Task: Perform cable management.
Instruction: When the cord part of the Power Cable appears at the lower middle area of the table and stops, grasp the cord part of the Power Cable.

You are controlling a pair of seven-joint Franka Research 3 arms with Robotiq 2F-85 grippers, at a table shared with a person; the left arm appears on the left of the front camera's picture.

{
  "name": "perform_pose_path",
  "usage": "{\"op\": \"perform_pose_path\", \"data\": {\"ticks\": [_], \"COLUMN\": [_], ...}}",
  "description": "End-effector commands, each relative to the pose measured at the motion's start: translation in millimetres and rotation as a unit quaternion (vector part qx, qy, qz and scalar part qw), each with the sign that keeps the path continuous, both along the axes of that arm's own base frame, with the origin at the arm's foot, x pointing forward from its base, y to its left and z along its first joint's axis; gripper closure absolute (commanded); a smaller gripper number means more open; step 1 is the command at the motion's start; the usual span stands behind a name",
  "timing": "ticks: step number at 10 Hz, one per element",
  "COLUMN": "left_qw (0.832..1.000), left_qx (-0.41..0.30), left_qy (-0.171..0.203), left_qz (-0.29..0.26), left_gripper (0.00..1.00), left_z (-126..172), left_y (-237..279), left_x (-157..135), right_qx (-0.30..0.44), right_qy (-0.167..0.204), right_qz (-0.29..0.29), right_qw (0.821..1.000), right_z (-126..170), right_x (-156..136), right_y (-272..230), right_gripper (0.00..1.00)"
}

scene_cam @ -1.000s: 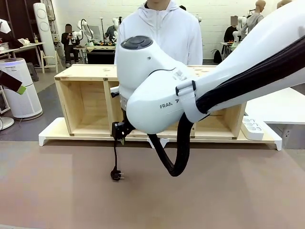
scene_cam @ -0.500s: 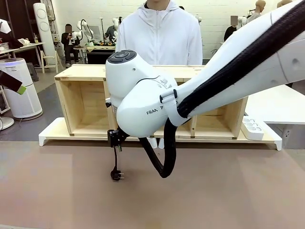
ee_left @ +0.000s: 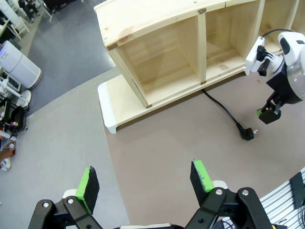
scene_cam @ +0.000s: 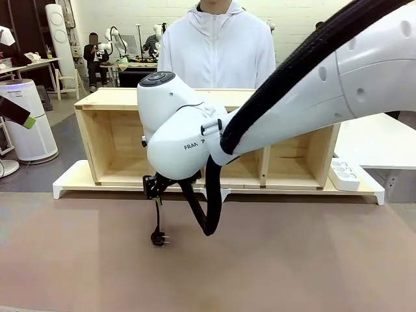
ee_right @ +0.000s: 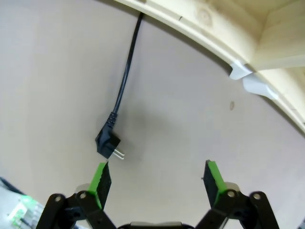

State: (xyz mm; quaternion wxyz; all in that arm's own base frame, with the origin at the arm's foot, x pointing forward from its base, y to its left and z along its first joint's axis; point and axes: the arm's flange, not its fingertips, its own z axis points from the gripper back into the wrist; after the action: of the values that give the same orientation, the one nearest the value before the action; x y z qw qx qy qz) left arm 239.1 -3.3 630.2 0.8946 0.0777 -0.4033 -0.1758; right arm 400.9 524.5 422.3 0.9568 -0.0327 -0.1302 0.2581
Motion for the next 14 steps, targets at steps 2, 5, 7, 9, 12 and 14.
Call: {"op": "perform_pose_path", "data": {"ticks": [2,5,7,9,12,14], "left_qw": [1.0,1.0,1.0,1.0,1.0,1.0], "left_qx": [0.0,0.0,0.0,0.0,0.0,0.0], "left_qy": [-0.003,-0.003,-0.003,-0.003,-0.003,-0.003], "left_qz": [0.001,0.001,0.001,0.001,0.001,0.001], "left_gripper": [0.0,0.0,0.0,0.0,0.0,0.0], "left_z": [0,0,0,0,0,0], "left_y": [0,0,0,0,0,0], "left_x": [2,2,2,2,2,2], "right_qx": [0.035,0.087,0.076,0.067,0.075,0.075], "right_qy": [0.045,0.078,0.076,0.074,0.073,0.073], "right_qz": [-0.014,-0.015,-0.015,-0.018,-0.02,-0.02], "right_qw": [0.998,0.993,0.994,0.995,0.994,0.994], "right_z": [-2,-8,-13,-10,-10,-10], "right_x": [10,14,14,10,15,15], "right_y": [15,20,21,17,20,20], "right_gripper": [0.0,0.0,0.0,0.0,0.0,0.0]}}
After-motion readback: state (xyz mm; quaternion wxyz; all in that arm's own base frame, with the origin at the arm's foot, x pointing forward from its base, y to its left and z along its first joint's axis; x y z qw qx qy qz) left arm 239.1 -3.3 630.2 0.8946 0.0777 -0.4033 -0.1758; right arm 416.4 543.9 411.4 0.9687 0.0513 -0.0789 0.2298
